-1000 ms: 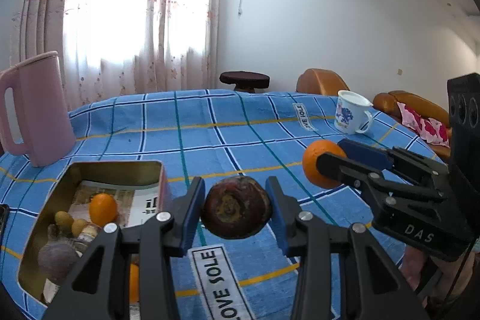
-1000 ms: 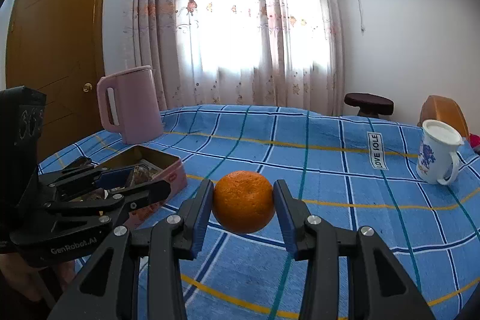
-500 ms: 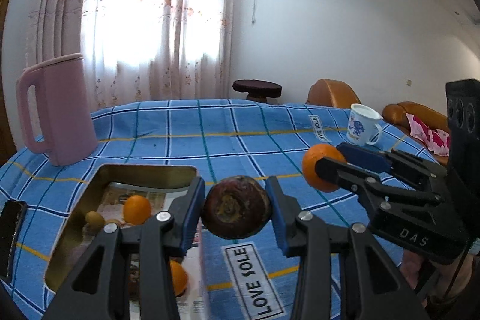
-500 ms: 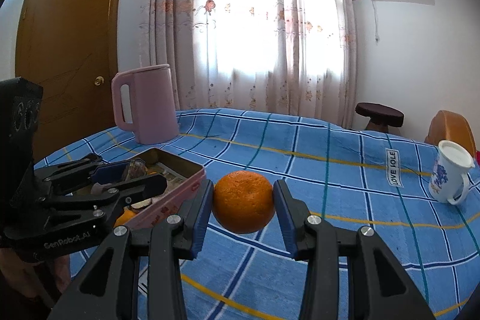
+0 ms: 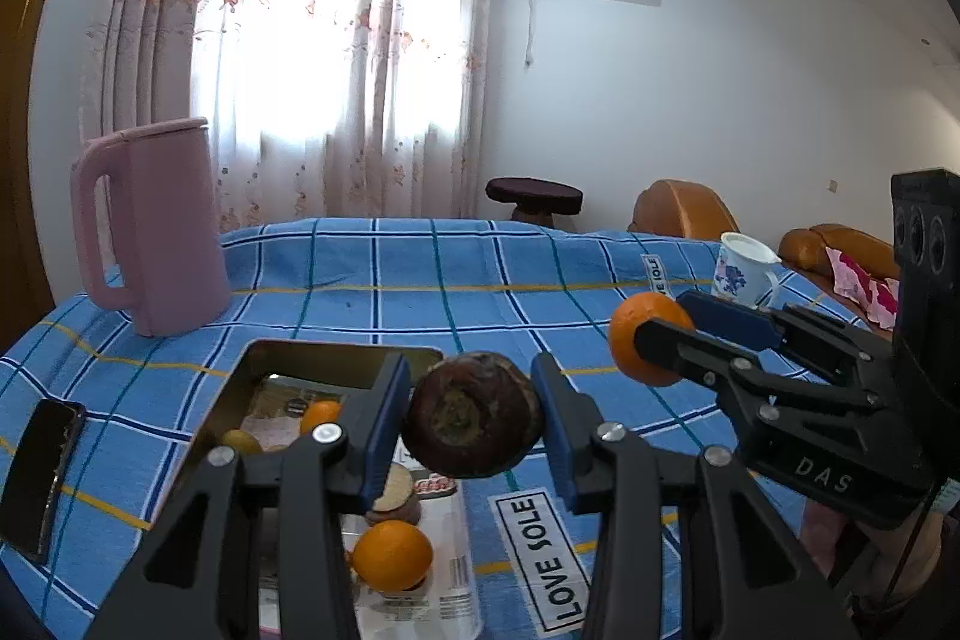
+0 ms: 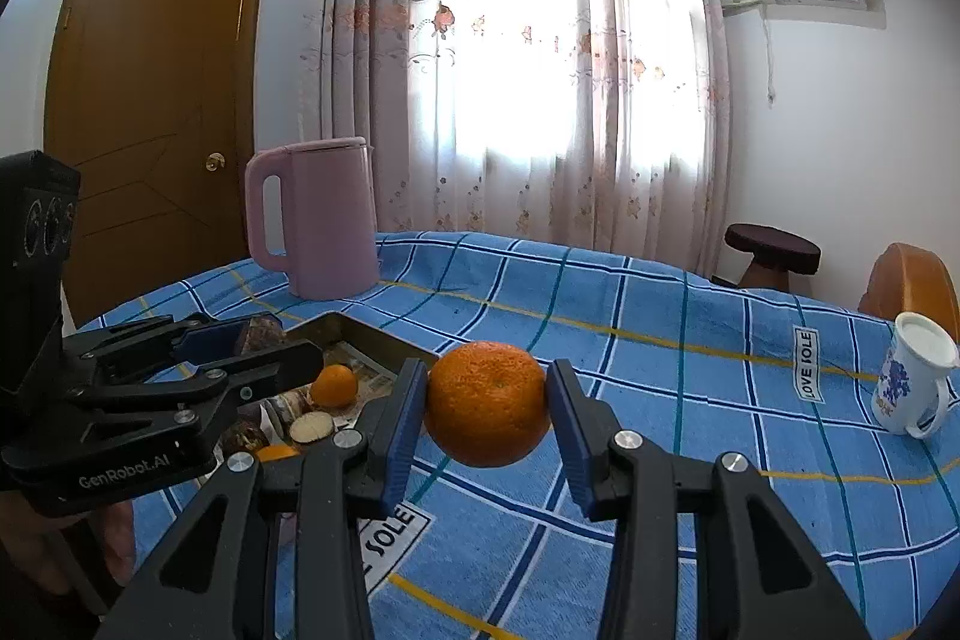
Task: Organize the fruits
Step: 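Lift and carry the orange and the dark brown fruit over the tin box with both tools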
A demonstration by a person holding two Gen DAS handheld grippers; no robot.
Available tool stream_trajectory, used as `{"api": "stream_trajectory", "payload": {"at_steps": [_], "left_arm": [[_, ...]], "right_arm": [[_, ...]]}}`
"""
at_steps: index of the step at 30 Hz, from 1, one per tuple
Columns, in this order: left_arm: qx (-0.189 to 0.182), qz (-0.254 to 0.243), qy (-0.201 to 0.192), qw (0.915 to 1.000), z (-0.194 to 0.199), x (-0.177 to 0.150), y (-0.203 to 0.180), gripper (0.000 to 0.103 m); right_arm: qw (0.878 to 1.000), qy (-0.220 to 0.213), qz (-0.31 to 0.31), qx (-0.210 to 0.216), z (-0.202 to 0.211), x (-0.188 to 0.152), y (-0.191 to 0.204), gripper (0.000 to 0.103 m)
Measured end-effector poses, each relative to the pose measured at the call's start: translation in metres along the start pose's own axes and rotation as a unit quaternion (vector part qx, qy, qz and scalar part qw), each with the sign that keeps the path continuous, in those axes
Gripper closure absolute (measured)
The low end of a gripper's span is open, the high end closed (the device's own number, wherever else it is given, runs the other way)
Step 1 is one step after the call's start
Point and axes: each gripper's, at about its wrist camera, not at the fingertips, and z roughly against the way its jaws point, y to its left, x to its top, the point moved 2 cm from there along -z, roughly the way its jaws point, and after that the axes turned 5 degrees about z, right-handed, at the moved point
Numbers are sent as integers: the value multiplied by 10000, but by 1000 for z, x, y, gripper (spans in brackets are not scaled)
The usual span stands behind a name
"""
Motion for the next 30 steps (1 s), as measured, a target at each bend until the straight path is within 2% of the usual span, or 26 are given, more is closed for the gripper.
{"api": "stream_trajectory", "payload": {"at_steps": [13,30], "left_arm": [[221,81,-44,9997,6,4,20,59],[494,198,25,9986,10,3,51,59]], "right_arm": [[9997,-65,198,121,-10,17,18,60],[9983,109,324,463,-42,30,43,60]]}}
